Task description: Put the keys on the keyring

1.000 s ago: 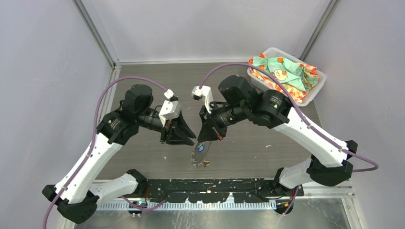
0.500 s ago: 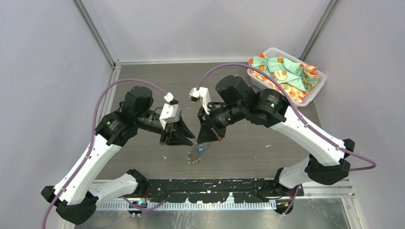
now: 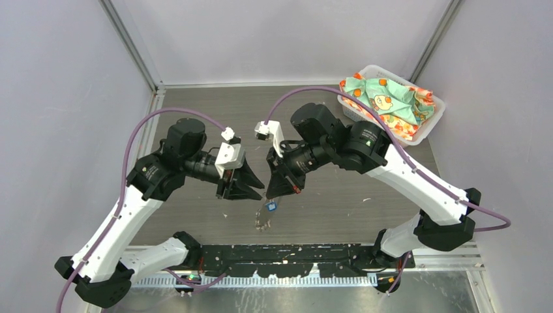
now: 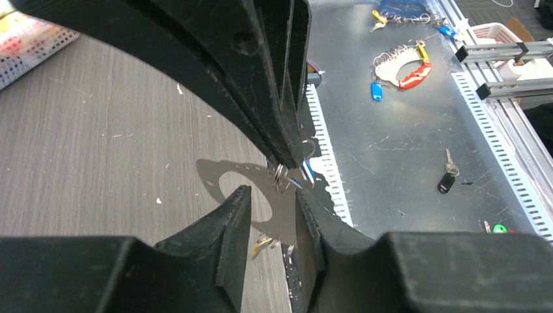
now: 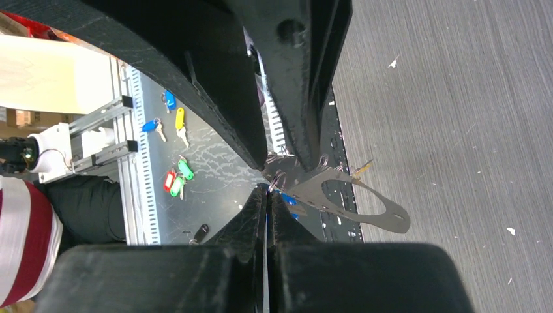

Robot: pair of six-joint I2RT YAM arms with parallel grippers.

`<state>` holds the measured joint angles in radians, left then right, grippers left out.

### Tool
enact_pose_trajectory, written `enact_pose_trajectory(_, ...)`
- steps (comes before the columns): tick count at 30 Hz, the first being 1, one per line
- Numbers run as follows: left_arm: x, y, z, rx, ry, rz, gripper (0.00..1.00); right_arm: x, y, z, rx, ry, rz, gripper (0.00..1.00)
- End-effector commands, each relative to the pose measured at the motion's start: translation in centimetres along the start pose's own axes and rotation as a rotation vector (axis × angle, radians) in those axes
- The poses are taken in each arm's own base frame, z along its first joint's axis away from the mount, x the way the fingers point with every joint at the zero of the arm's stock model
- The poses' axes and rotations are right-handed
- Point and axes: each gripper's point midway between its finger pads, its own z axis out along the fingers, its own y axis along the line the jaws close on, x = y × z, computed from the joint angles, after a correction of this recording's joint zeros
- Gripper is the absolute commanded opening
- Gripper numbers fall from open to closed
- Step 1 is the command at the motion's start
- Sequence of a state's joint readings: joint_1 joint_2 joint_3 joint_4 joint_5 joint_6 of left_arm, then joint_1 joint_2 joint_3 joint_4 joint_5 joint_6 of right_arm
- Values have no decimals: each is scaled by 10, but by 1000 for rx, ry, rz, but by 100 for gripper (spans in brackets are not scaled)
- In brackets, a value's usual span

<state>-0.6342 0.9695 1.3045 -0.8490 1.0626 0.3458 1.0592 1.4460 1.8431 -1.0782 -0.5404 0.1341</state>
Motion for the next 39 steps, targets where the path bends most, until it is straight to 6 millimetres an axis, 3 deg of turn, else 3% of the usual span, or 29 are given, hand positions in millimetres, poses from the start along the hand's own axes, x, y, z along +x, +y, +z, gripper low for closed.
enact_pose_trajectory(1, -10, -8, 0, 45, -29, 19, 29, -23, 17, -4, -56, -64, -49, 1)
enact_pose_trajectory(6, -2, -10, 1, 51, -3, 19, 20, -26, 17, -1, -60, -69, -54, 1)
enact_pose_trajectory(10, 2, -9, -1, 34, 19, 36, 1, -27, 18, 0, -65, -67, -55, 1)
enact_pose_trajectory(16, 1, -16, -2, 61, 17, 41, 0, -33, 16, -5, -42, -97, -64, 1)
enact_pose_trajectory(21, -9, -21, 1, 85, -18, -80, 0, -57, 5, -19, 67, -283, -78, 28)
enact_pose_trajectory(23, -14, -24, 3, 117, -44, -106, 0, -61, -1, -28, 116, -361, -64, 35)
enact_pose_trajectory(25, -22, -14, 4, 47, -80, -139, 0, -60, -4, -39, 153, -437, -43, 40)
enact_pose_trajectory(28, -39, 2, 0, -81, -190, -50, 0, -54, -17, -50, 217, -548, 3, 40)
enact_pose_trajectory(30, -51, 8, -4, -147, -263, -11, 0, -48, -14, -59, 201, -618, 6, 40)
enact_pose_trajectory(39, -71, 6, -9, -151, -301, 24, 0, -38, -2, -53, 62, -714, 87, 41)
